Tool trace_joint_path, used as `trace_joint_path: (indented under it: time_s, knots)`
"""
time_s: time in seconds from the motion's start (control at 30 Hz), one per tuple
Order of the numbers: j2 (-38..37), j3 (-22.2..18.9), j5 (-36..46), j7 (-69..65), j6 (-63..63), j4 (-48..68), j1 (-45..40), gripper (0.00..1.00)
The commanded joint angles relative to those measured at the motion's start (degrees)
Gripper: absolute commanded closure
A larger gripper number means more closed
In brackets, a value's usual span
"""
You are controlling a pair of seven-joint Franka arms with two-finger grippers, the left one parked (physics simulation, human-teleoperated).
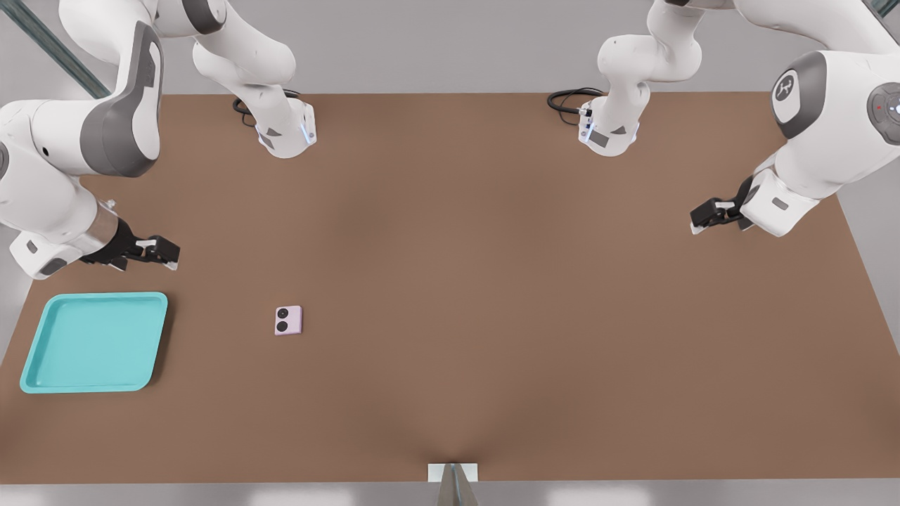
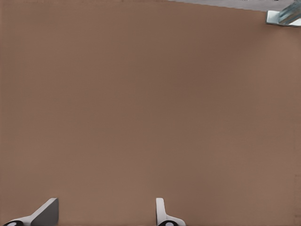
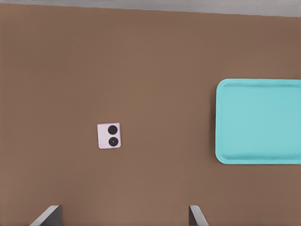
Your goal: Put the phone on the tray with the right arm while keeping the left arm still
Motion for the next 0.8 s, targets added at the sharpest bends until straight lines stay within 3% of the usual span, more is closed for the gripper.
trace_joint_path:
  time_s: [0.0, 0.13, 0.27, 0.47, 0.77]
  knots:
    - [-0.1, 0.0, 0.0, -0.4, 0.7, 0.0, 0.0, 0.00]
    - [5.1, 1.9, -0.2, 1.4, 3.2, 0.2, 2.6, 0.00]
    - [13.9, 1.9, -0.7, 8.8, 14.3, -1.6, 8.6, 0.00]
    - [14.7, 2.7, -0.3, 13.7, 32.8, -17.7, 8.8, 0.00]
    - [19.2, 2.8, -0.1, 13.6, 36.6, -19.6, 7.6, 0.00]
